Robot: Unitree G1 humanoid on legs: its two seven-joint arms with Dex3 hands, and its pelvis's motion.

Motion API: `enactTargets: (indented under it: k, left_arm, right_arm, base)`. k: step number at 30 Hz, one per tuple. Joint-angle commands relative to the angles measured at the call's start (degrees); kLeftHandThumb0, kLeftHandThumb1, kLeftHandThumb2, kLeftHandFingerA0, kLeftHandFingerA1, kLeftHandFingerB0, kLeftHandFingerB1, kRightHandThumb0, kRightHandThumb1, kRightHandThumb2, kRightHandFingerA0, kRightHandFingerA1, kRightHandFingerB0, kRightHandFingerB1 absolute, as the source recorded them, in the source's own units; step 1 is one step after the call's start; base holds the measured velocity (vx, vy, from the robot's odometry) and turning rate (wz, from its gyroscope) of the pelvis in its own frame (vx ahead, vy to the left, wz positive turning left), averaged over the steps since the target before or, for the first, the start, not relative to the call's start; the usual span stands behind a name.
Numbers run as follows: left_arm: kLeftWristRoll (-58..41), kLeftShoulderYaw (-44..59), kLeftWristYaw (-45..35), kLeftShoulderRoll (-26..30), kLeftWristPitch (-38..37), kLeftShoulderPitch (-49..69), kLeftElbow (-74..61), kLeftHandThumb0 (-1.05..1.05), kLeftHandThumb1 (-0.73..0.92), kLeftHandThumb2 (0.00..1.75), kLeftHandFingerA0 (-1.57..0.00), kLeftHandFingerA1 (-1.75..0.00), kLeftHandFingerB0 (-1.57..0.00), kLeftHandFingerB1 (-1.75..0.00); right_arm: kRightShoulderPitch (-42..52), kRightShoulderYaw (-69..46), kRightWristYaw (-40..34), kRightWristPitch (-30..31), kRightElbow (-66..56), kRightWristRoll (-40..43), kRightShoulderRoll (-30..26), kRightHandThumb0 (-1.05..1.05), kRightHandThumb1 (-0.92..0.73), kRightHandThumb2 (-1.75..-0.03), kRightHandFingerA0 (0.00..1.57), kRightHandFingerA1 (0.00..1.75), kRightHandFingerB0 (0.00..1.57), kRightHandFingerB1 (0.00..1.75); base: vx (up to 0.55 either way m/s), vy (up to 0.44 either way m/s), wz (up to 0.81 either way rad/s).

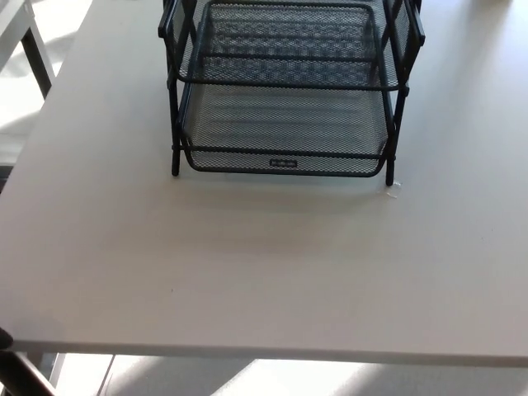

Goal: The robot uses its right hand to grab the drawer kept on the middle of the desk and pull it out towards the robot

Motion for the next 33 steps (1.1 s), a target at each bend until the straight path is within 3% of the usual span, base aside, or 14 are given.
enactTargets:
  k: [1,15,16,18,19,21,22,23,26,27,29,30,32,33]
  left_arm:
    - [6.08,-0.08,-2.03,9.38,-14.08,1.74,-8.78,-0.29,0.57,0.57,-0.77,-0.84,-0.82,-0.57]
    - [6.04,-0.33,-1.36,10.68,-14.74,2.29,-9.29,-0.29,0.57,0.57,-0.77,-0.86,-0.82,-0.59]
    - [5.82,-0.22,-1.68,10.60,-14.58,2.36,-9.39,-0.28,0.57,0.57,-0.78,-0.84,-0.82,-0.58]
    - [6.12,-0.03,-1.33,10.66,-15.31,2.15,-8.69,-0.28,0.57,0.57,-0.78,-0.86,-0.82,-0.59]
    - [6.36,0.05,-1.50,10.66,-15.02,2.18,-8.81,-0.29,0.57,0.57,-0.77,-0.85,-0.82,-0.58]
    - [6.38,0.11,-1.67,10.66,-15.08,2.17,-8.78,-0.29,0.58,0.57,-0.77,-0.84,-0.82,-0.58]
    - [6.20,0.26,-1.81,10.60,-15.27,2.25,-8.77,-0.29,0.58,0.58,-0.77,-0.84,-0.81,-0.58]
    - [6.53,0.24,-1.57,10.59,-15.56,2.14,-8.52,-0.29,0.57,0.57,-0.77,-0.85,-0.81,-0.58]
    - [6.43,0.39,-1.79,10.41,-15.72,2.08,-8.15,-0.29,0.57,0.57,-0.77,-0.85,-0.81,-0.57]
    - [6.38,0.47,-1.80,10.37,-15.83,2.12,-8.21,-0.28,0.57,0.57,-0.77,-0.84,-0.82,-0.57]
    - [6.80,0.55,-1.47,10.30,-15.97,2.10,-8.16,-0.28,0.56,0.57,-0.78,-0.85,-0.82,-0.58]
    - [6.33,0.55,-1.79,10.26,-16.17,2.06,-8.06,-0.29,0.57,0.57,-0.78,-0.84,-0.82,-0.58]
    - [6.19,0.60,-2.13,10.23,-15.80,2.10,-8.26,-0.30,0.57,0.57,-0.77,-0.84,-0.82,-0.58]
    - [6.43,0.62,-2.23,10.28,-15.44,2.20,-8.52,-0.30,0.58,0.57,-0.76,-0.82,-0.81,-0.58]
  right_arm:
    - [1.54,-3.96,-9.78,-0.27,-0.97,-2.36,-8.79,-0.66,-0.51,-0.79,0.92,1.23,0.32,0.43]
    - [4.40,-12.82,-10.84,2.52,-7.25,-0.44,-14.77,-0.63,-0.51,-0.82,0.98,1.07,0.28,0.44]
    - [4.80,-13.72,-10.62,2.34,-8.41,-0.58,-15.97,-0.59,-0.62,-0.59,0.83,0.80,0.31,0.32]
    - [3.65,-13.45,-9.26,3.60,-8.57,-0.97,-16.77,-0.69,-0.55,-0.83,0.70,0.67,0.23,0.42]
    - [3.69,-14.68,-9.83,3.32,-9.84,-0.36,-16.88,-0.59,-0.63,-0.60,0.71,0.54,0.30,0.31]
    - [3.43,-15.56,-9.86,2.77,-10.44,0.05,-17.23,-0.59,-0.63,-0.59,0.80,0.61,0.31,0.31]
    - [2.91,-16.75,-11.18,0.99,-10.43,0.46,-17.16,-0.62,-0.49,-0.80,0.71,0.66,0.27,0.43]
    - [2.88,-17.97,-12.79,-1.04,-11.30,0.63,-17.19,-0.52,-0.55,-0.56,0.77,1.02,0.34,0.33]
    - [4.16,-20.27,-15.33,-0.37,-17.55,-0.99,-16.49,-0.54,-0.53,-0.56,0.75,1.02,0.38,0.34]
    - [4.18,-21.02,-16.16,2.08,-21.39,-2.38,-16.57,-0.61,-0.46,-0.77,0.55,0.60,0.34,0.44]
    - [4.91,-21.72,-15.99,3.23,-24.32,-3.57,-16.69,-0.64,-0.48,-0.78,0.50,0.56,0.34,0.44]
    - [4.24,-22.26,-14.51,3.66,-25.82,-3.40,-17.50,-0.58,-0.56,-0.57,0.47,0.46,0.37,0.33]
    - [3.29,-22.86,-16.61,4.67,-28.99,-5.88,-17.72,-0.67,-0.45,-0.82,0.45,0.59,0.32,0.44]
    - [3.26,-23.40,-15.97,4.77,-30.68,-6.01,-17.86,-0.66,-0.57,-0.58,0.46,0.54,0.39,0.32]
  base:
    - [0.00,0.000,0.00]
    - [0.00,0.000,0.00]
    - [0.00,0.000,0.00]
    - [0.00,0.000,0.00]
    - [0.00,0.000,0.00]
    - [0.00,0.000,0.00]
    - [0.00,0.000,0.00]
    - [0.00,0.000,0.00]
    - [0.00,0.000,0.00]
    - [0.00,0.000,0.00]
    - [0.00,0.000,0.00]
    - [0.00,0.000,0.00]
    - [0.00,0.000,0.00]
    - [0.00,0.000,0.00]
